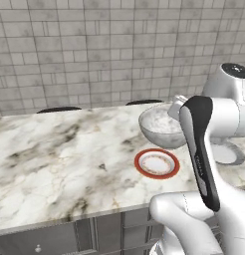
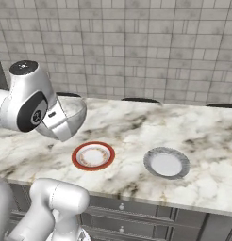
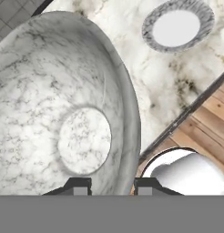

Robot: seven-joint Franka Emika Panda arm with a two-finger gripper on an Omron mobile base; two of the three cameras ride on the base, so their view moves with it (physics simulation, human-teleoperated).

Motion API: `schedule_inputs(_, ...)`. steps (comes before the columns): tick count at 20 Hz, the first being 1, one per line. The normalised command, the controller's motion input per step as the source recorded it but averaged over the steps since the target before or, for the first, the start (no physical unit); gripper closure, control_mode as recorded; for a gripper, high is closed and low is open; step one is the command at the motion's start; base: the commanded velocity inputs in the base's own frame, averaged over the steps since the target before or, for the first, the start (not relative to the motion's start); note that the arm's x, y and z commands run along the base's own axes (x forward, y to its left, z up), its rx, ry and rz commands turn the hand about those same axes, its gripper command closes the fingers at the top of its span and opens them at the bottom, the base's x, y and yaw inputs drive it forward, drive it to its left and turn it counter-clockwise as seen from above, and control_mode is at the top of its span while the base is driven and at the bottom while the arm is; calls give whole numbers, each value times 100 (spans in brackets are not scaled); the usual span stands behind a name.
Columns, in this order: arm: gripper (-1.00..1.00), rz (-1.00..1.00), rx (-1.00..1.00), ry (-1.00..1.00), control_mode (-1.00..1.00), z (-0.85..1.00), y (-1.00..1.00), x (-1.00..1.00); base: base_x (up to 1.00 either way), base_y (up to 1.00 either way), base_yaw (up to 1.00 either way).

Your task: Move the bowls from the cabinet to the plates on the dining table.

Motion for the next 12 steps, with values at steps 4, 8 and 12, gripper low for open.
schedule_inputs(4,100,0,1,1,-100,-25,0,44,0,0,0)
schedule_inputs(8,100,0,0,10,-100,-30,-3,19,0,0,0)
schedule_inputs(12,100,0,0,4,-100,-42,-3,10,0,0,0)
